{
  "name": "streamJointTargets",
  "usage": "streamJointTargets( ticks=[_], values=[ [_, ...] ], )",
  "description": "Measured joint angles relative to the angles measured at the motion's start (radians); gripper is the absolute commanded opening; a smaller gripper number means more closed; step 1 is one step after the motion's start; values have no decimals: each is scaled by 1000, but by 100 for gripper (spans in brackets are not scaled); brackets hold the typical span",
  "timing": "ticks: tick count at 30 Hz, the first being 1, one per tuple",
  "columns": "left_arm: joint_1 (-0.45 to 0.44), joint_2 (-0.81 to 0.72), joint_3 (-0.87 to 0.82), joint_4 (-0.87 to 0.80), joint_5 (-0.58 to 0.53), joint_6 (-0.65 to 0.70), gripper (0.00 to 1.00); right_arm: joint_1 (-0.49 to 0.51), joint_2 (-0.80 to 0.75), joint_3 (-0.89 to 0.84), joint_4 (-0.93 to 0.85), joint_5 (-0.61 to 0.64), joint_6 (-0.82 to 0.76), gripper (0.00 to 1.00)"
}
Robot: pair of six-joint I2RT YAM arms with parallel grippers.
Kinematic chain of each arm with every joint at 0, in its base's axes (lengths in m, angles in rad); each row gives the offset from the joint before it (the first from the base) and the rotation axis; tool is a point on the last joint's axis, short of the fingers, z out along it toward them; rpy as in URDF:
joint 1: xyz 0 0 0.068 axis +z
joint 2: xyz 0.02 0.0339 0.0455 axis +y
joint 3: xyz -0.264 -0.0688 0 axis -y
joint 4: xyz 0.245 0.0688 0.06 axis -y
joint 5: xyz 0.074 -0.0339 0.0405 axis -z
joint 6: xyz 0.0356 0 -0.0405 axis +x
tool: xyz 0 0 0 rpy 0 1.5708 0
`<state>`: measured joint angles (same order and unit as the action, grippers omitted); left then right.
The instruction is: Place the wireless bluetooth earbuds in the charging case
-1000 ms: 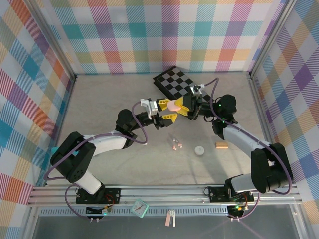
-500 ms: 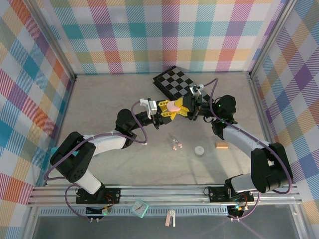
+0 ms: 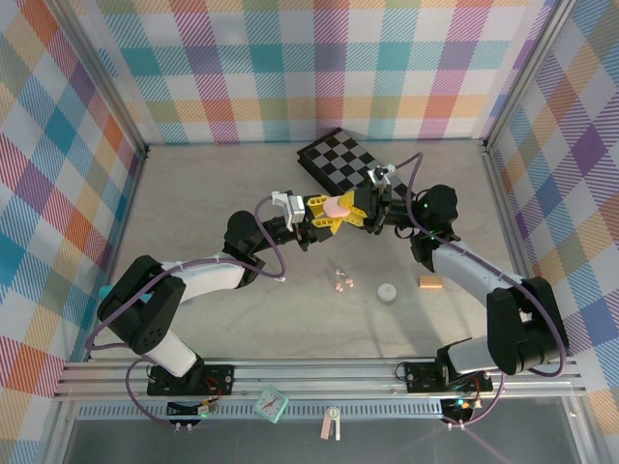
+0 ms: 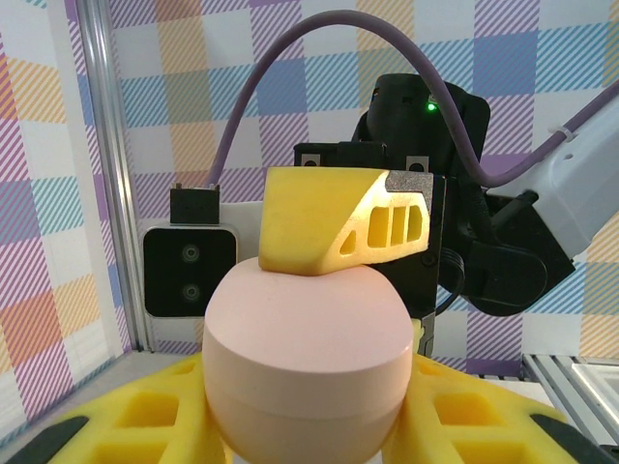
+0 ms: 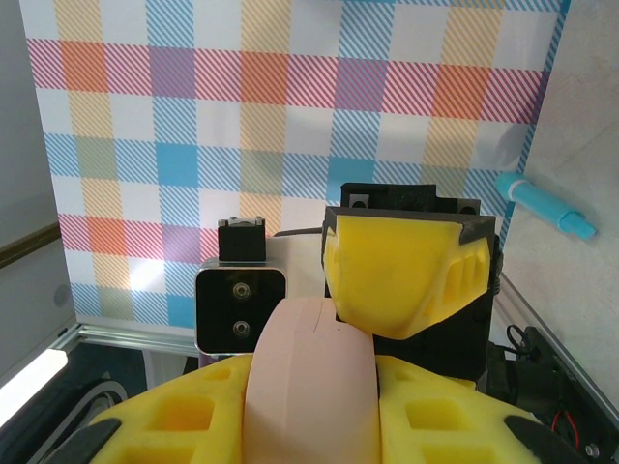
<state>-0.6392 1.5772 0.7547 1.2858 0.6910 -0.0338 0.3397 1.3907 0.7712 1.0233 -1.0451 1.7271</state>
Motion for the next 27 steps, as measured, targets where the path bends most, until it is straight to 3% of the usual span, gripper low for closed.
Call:
streamJointTargets(
  ticks=[2, 6, 12, 19, 27],
  values=[
    [0, 0, 0, 0, 0, 0, 20, 0, -1, 0, -9, 1, -10, 11],
    [0, 0, 0, -3, 5, -2, 21, 1, -23, 0, -72, 8, -49, 51],
    [-6, -6, -21, 2, 19, -26, 21, 2, -62, 16, -307, 15, -198, 78],
    [2, -49, -106, 0, 18, -32, 21, -13, -149, 169, -801, 69, -550, 91],
    [10, -97, -151, 0, 20, -38, 22, -2, -245, 370, -1314, 271, -1231, 95]
  ],
)
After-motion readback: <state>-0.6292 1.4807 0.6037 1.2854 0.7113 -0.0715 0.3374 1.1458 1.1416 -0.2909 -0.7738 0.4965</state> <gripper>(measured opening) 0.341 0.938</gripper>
